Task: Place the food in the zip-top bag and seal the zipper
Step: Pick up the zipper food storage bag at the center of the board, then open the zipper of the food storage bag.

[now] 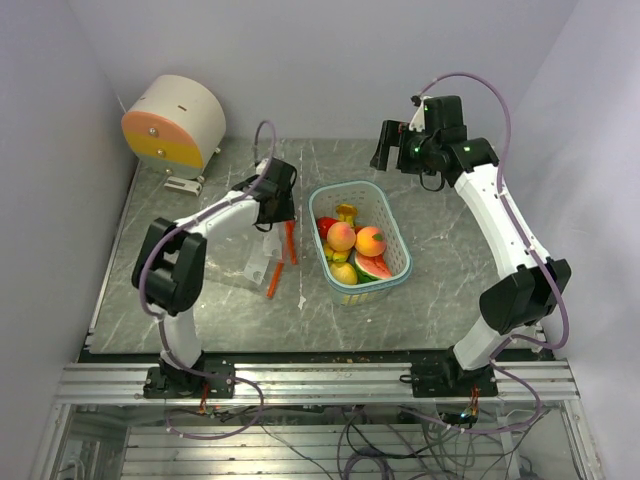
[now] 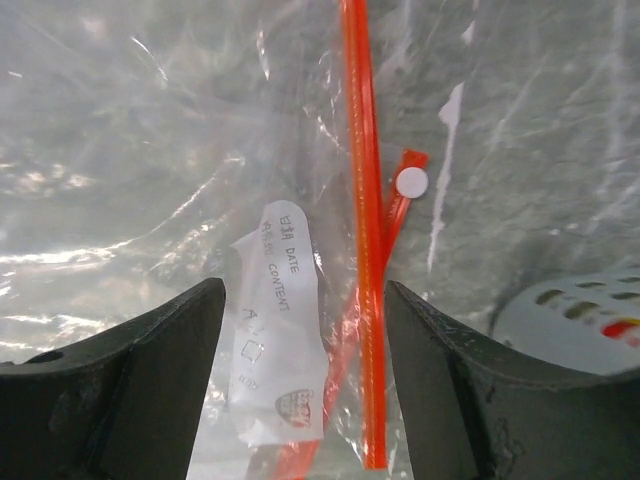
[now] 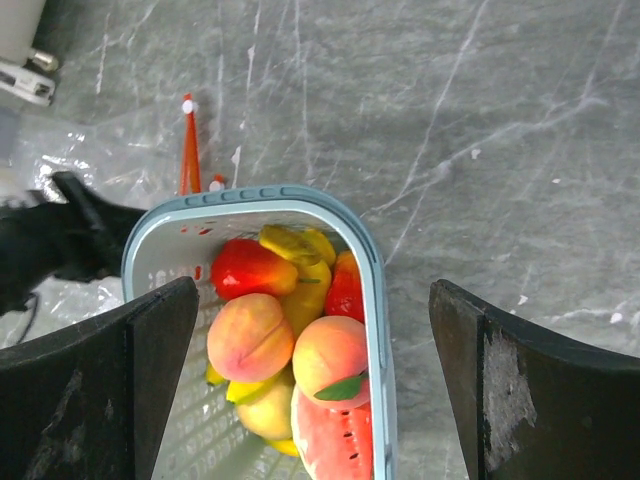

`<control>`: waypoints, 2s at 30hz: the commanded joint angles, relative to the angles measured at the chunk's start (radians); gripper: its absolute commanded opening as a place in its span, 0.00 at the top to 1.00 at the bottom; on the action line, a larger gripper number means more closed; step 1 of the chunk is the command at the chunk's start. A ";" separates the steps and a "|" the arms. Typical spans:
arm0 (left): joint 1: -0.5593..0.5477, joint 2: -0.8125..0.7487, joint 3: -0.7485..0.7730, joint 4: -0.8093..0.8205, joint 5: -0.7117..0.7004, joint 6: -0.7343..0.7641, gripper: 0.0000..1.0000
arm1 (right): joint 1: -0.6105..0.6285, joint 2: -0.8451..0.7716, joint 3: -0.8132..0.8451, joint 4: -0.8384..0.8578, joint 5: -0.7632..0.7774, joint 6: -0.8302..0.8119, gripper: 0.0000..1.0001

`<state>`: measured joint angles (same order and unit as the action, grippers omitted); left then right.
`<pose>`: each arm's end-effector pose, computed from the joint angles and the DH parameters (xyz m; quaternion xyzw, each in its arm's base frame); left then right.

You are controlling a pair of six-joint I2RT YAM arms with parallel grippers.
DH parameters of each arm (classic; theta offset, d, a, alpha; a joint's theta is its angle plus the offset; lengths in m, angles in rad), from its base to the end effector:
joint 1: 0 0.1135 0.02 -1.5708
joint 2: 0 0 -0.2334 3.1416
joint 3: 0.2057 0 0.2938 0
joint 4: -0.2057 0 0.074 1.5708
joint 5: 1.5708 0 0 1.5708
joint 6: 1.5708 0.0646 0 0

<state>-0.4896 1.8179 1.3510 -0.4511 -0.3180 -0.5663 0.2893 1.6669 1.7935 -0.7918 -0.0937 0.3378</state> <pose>0.4006 -0.1906 0.1564 -0.0866 0.9326 -0.0299 0.3490 0.4094 0.1282 0.3563 0.0013 0.8985 0.1748 0.4027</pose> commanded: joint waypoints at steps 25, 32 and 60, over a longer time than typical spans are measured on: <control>-0.058 0.153 0.007 0.089 -0.128 -0.001 0.93 | -0.076 -0.057 -0.052 0.009 -0.120 -0.039 0.00; -0.058 -0.046 0.022 -0.012 -0.132 0.045 0.93 | -0.077 -0.072 -0.007 0.013 -0.189 -0.057 0.03; -0.055 -0.580 -0.103 0.226 0.179 0.022 0.93 | 0.301 0.084 0.062 0.337 -0.277 0.182 0.25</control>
<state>-0.5404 1.2675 1.2346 -0.2722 -0.1658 -0.5373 0.5438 1.7184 1.8381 -0.5034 -0.4133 0.4824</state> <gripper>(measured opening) 0.081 0.755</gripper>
